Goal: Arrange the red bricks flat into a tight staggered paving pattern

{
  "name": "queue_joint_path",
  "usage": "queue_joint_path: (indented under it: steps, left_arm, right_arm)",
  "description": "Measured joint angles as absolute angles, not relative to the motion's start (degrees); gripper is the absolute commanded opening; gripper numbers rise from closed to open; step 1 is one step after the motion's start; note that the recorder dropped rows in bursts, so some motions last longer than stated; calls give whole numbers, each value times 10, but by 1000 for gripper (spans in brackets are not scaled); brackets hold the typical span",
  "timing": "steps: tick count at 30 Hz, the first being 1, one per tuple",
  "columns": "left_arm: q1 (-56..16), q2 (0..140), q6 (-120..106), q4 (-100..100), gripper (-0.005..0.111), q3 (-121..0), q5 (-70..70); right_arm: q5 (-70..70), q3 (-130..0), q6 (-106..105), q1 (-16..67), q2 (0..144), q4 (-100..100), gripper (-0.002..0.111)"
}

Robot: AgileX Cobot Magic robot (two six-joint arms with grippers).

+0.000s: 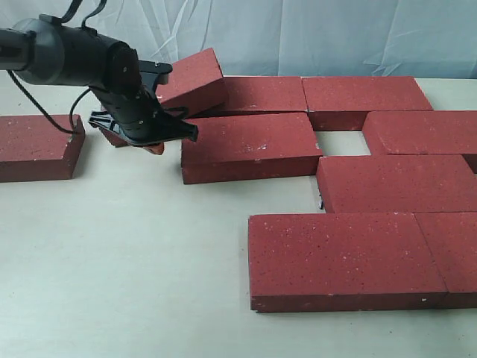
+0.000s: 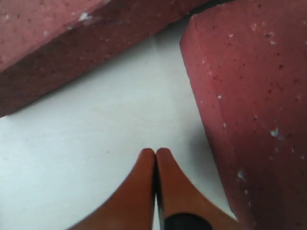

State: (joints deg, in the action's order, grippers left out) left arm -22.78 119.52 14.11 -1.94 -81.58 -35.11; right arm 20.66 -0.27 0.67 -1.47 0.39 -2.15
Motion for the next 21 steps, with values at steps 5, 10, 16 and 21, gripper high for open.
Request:
queue_joint_path:
  steps: [5,10,16,21]
  left_arm:
    - [-228,1235,141,20,0,-856,-357]
    - [-228,1255,133,62,0,-879,-354]
    - [-228,1260,93,113,0,-884,-331]
    - [-228,1260,59,161,0,-884,-300]
  right_arm:
    - [207,-3,7,-15,4,-22,-1]
    - [207,-3,7,-15,4,-22,-1]
    - [207,-3,7,-15,4,-22,-1]
    - [207,-3,7,-15,4,-22,-1]
